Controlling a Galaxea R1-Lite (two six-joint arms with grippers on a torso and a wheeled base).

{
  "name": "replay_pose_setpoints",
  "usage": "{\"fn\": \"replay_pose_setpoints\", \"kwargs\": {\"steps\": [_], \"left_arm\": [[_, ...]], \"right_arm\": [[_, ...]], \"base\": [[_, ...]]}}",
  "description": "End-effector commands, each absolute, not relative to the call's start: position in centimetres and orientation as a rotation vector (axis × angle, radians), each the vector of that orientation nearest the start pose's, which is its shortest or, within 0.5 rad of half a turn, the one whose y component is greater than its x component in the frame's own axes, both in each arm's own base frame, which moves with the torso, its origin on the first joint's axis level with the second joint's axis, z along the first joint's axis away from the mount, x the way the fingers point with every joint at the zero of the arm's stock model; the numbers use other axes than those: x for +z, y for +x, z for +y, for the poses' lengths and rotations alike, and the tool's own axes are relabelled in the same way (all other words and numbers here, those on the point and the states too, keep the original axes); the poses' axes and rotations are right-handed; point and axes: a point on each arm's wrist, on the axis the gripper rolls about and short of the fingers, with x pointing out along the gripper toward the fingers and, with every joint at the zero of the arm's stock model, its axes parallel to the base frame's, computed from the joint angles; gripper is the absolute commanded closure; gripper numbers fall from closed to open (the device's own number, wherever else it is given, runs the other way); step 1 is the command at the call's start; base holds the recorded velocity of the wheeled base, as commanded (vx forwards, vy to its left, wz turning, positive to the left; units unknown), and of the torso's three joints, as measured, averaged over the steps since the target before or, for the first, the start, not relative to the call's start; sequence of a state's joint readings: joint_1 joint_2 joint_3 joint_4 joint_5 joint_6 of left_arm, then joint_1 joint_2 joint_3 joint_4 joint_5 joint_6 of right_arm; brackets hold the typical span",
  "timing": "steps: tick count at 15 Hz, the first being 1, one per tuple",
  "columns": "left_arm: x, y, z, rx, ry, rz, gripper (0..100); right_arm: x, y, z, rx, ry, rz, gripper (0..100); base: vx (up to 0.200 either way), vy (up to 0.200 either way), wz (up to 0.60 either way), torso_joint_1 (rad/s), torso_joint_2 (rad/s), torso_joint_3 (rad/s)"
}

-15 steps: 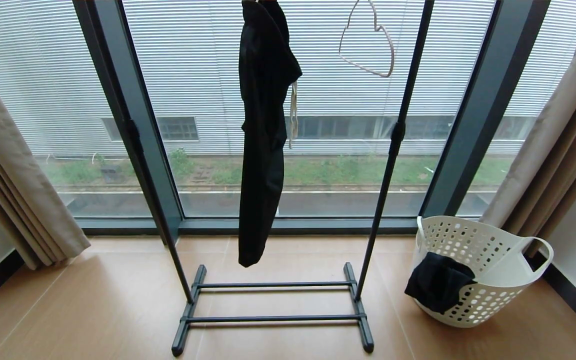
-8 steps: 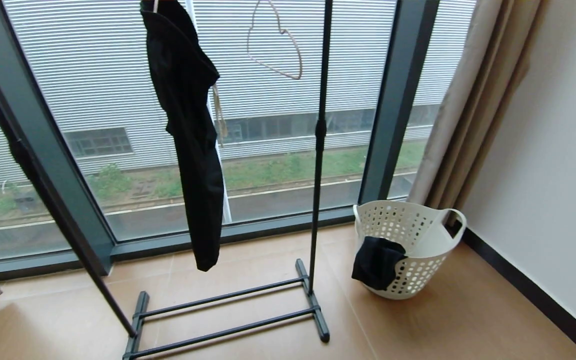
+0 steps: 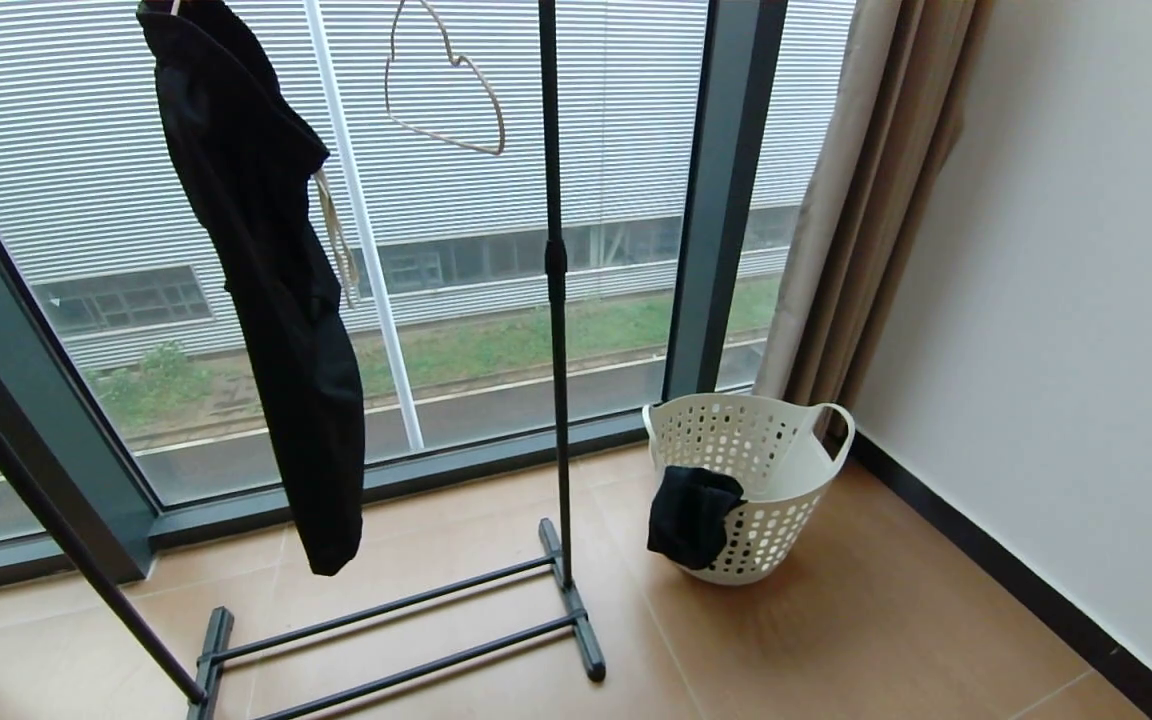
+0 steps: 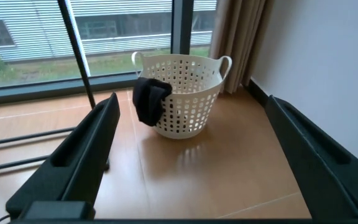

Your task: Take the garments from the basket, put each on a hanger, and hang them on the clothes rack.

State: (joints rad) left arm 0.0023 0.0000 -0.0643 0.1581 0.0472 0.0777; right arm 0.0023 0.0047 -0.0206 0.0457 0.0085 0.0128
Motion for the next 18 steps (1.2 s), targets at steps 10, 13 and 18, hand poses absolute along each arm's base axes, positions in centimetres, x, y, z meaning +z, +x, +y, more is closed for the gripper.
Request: {"fn": "replay_pose_setpoints", "kwargs": {"steps": [10,13,18], "left_arm": [[7.70,-2.84,0.10,0.047,0.079,0.097,0],[7.70,-2.84,0.10,0.047,0.080,0.097,0],[7.70,-2.84,0.10,0.047,0.079,0.097,0]], "right_arm": [[7.64,-2.39,0.01,0.012,0.012,0.032,0],[7.68,-2.40,0.01,0.012,0.012,0.031,0],[7.64,-2.39,0.01,0.012,0.012,0.032,0]], "base": [[0.060,-0.180,0.00,0.002,0.00,0.001],[0.200,0.000,0.00,0.004,0.00,0.001],[0.200,0.000,0.00,0.000,0.00,0.002]]}}
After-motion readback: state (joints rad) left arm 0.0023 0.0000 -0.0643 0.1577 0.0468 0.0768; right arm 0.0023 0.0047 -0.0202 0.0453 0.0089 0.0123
